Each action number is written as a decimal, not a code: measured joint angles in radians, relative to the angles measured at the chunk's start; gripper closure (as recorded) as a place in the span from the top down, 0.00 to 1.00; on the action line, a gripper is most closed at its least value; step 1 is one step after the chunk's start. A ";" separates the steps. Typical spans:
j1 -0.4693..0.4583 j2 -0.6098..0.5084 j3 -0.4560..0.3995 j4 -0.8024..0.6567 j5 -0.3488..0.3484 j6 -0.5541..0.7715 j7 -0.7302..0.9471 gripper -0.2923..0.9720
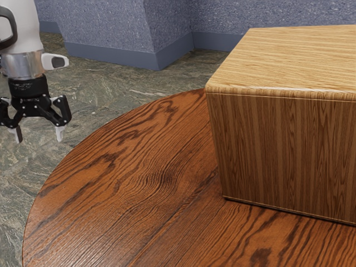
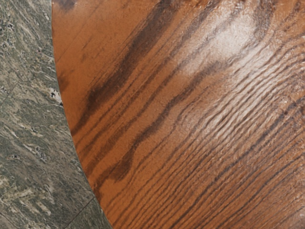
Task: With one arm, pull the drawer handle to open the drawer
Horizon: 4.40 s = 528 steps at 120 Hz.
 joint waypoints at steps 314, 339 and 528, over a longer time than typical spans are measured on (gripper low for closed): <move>-0.600 -0.153 0.401 -0.176 0.275 1.688 -0.525 0.77; -0.583 -0.122 0.298 -0.140 0.217 1.618 -0.519 0.77; -1.031 -0.259 0.557 0.295 0.250 0.878 -0.399 0.77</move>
